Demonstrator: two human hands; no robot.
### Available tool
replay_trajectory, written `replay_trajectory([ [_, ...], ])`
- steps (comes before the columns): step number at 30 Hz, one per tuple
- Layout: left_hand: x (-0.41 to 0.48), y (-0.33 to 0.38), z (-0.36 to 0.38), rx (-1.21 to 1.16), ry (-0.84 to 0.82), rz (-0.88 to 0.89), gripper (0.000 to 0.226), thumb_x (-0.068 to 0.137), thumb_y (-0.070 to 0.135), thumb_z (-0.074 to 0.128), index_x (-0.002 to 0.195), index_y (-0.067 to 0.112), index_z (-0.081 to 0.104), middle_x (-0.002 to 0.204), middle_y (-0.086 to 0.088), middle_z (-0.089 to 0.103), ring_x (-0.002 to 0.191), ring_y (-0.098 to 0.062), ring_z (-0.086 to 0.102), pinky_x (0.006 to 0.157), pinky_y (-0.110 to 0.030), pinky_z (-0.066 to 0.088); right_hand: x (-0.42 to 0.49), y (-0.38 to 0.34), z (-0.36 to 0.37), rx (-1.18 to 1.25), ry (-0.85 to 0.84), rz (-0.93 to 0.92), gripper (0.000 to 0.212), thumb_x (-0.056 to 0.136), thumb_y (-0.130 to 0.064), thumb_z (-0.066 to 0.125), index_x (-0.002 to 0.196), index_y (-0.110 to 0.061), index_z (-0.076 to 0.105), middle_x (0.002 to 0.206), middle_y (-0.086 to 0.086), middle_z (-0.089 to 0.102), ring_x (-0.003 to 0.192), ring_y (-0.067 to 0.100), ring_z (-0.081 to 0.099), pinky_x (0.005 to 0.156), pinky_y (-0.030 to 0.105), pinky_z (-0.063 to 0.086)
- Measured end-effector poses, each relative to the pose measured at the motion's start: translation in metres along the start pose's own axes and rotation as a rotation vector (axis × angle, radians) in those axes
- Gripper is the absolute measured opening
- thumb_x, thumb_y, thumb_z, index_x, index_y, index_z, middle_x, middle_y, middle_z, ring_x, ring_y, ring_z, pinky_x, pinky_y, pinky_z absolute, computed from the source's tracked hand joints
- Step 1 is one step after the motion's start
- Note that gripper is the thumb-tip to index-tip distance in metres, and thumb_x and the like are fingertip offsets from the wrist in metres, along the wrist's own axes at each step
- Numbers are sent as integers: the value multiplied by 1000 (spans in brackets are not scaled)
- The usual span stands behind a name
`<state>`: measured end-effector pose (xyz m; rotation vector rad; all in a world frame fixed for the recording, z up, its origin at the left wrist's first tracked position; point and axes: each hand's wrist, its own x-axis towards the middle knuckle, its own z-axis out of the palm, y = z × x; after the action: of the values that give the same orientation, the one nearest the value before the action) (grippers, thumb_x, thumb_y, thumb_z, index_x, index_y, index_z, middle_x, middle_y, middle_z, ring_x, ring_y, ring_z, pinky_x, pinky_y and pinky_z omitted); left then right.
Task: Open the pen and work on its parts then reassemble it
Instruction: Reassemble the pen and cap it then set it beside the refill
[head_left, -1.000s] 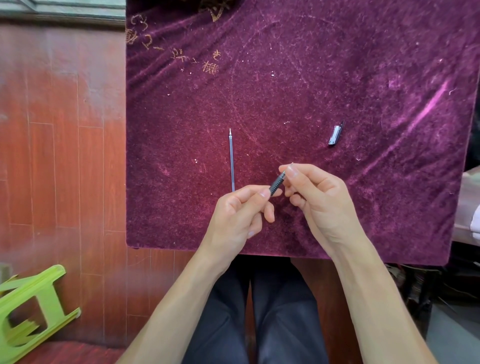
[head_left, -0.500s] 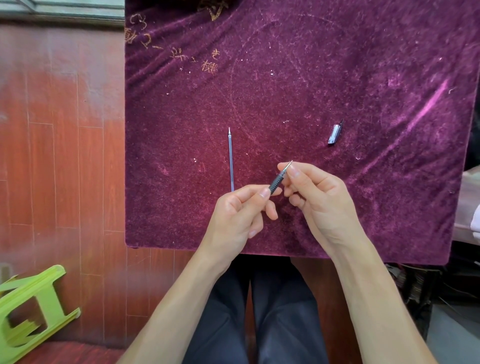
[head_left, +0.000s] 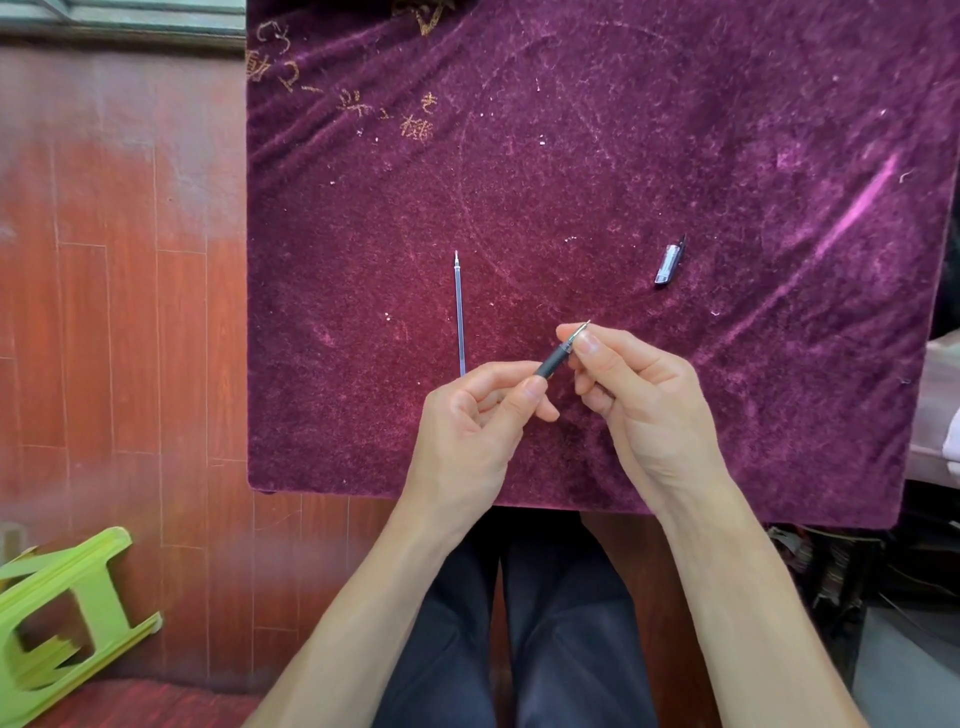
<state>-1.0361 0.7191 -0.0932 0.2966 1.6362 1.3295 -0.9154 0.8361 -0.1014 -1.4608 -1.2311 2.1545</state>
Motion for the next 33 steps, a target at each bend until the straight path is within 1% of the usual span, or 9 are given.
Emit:
replay_trajectory([
  [3,-2,-2,4,78,50,55,18,99,14,64,110,7,75,75,4,75,55,6,61,58,-6,44,0,0,2,19,23,-10,24,89,-41,76,104,-25,87,86,-11,70,76,6,57,73,26,47],
  [9,-2,-4,9,-35,102,-32,16,98,17,64,110,12,73,73,2,74,49,2,52,51,-10,40,3,-2,-1,-127,43,-23,17,100,-33,71,108,-36,86,97,-10,82,75,3,64,66,18,49],
  [12,1,-5,7,-105,114,-107,14,98,20,63,108,16,73,72,1,72,47,-8,37,44,-22,30,10,-7,-18,-277,275,-131,15,95,-27,74,101,-36,84,93,-12,83,70,-2,69,65,12,53],
  [15,4,-4,5,-137,111,-122,10,97,17,64,102,20,72,70,1,70,47,-8,35,42,-19,30,24,-13,-35,-415,547,-188,7,91,-29,76,92,-35,77,83,-11,76,72,2,69,75,25,61],
  [17,6,-4,4,-139,118,-123,9,96,17,65,99,22,71,69,2,69,46,-6,36,42,-16,31,37,-16,-40,-520,635,-212,6,90,-35,76,94,-31,75,80,-14,72,69,-4,66,77,19,57],
  [20,9,-4,5,-132,112,-126,8,94,18,67,99,23,71,68,2,68,45,-4,38,42,-15,33,56,-20,-39,-632,671,-203,22,88,-45,75,99,-26,75,75,-19,67,71,-4,66,69,8,44],
  [26,11,-3,6,-127,91,-125,9,95,16,67,99,23,71,67,0,68,46,-6,37,43,-17,32,75,-23,-35,-738,674,-107,30,88,-51,75,106,-27,75,92,-3,76,92,20,73,87,42,58],
  [30,13,-2,7,-125,95,-136,9,96,15,66,99,22,71,67,0,68,46,-6,35,43,-18,30,75,-25,-35,-738,657,-99,24,88,-46,76,103,-27,77,97,-3,77,96,19,73,89,38,57],
  [33,13,-2,8,-131,91,-140,8,96,13,65,100,17,71,67,0,69,46,-8,35,43,-20,29,67,-30,-39,-688,626,-148,20,89,-42,77,101,-27,76,88,-14,74,88,7,72,89,30,56],
])
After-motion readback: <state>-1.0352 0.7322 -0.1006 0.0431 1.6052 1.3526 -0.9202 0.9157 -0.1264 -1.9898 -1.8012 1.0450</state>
